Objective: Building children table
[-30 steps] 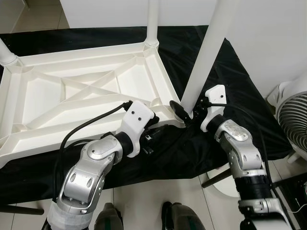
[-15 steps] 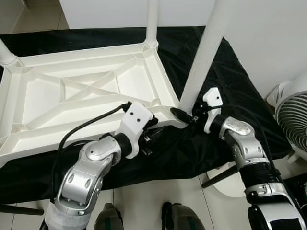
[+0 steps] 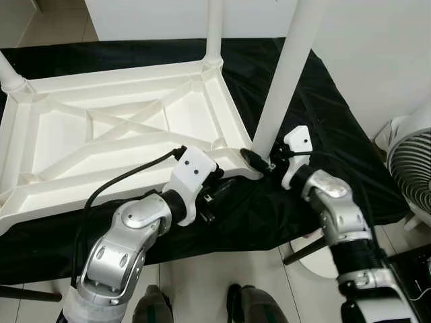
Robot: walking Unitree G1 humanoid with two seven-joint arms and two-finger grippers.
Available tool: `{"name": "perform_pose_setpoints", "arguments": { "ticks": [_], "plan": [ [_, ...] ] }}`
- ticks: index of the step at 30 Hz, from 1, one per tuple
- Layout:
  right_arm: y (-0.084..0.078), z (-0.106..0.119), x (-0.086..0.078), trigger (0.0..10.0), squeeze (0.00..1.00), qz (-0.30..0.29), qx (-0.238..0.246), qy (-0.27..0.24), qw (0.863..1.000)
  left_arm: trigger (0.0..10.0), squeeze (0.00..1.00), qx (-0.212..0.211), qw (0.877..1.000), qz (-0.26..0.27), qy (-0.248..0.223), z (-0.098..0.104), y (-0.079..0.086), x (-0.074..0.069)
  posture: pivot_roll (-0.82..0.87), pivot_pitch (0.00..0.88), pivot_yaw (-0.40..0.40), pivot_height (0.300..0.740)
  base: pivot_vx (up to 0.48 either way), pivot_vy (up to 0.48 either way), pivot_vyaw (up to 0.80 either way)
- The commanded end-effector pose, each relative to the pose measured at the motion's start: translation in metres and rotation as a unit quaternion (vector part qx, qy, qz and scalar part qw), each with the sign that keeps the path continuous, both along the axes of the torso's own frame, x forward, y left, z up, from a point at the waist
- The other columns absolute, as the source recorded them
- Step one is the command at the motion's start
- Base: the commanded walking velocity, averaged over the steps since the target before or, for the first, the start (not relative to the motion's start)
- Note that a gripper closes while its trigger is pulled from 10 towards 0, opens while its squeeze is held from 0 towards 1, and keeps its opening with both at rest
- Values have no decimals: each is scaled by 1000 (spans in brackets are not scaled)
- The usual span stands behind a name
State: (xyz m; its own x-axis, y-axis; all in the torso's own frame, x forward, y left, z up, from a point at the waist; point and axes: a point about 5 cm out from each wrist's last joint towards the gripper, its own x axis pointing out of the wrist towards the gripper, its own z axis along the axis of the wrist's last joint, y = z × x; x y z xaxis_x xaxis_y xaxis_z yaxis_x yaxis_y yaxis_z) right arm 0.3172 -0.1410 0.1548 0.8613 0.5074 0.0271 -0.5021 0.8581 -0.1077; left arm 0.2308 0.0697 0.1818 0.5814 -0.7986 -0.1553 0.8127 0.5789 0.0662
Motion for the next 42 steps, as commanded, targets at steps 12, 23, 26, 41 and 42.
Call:
{"name": "perform_pose_setpoints", "arguments": {
  "ticks": [12,23,26,41,42],
  "plan": [
    [27,-11,-23,10000,0,-211,39,36,976,10000,0,-3,1000,12,5,-2,-3,-3,-39,104,-4,740,0,0,0],
    [24,-1,-28,10000,1000,-193,49,16,980,10000,0,-3,1000,12,8,-2,-3,-4,-40,112,-5,740,0,0,0],
    [20,1,-27,10000,1000,-156,46,15,987,10000,0,-4,1000,14,8,-2,-3,-4,-37,110,-10,740,0,0,0],
    [9,8,-18,10000,0,22,-13,-18,1000,10000,0,-3,1000,19,3,0,-1,-1,-27,108,-1,740,0,0,0],
    [7,8,-14,10000,0,42,-22,-20,999,10000,0,-3,1000,20,2,1,-1,-1,-24,108,0,740,0,0,0]
  ]
}}
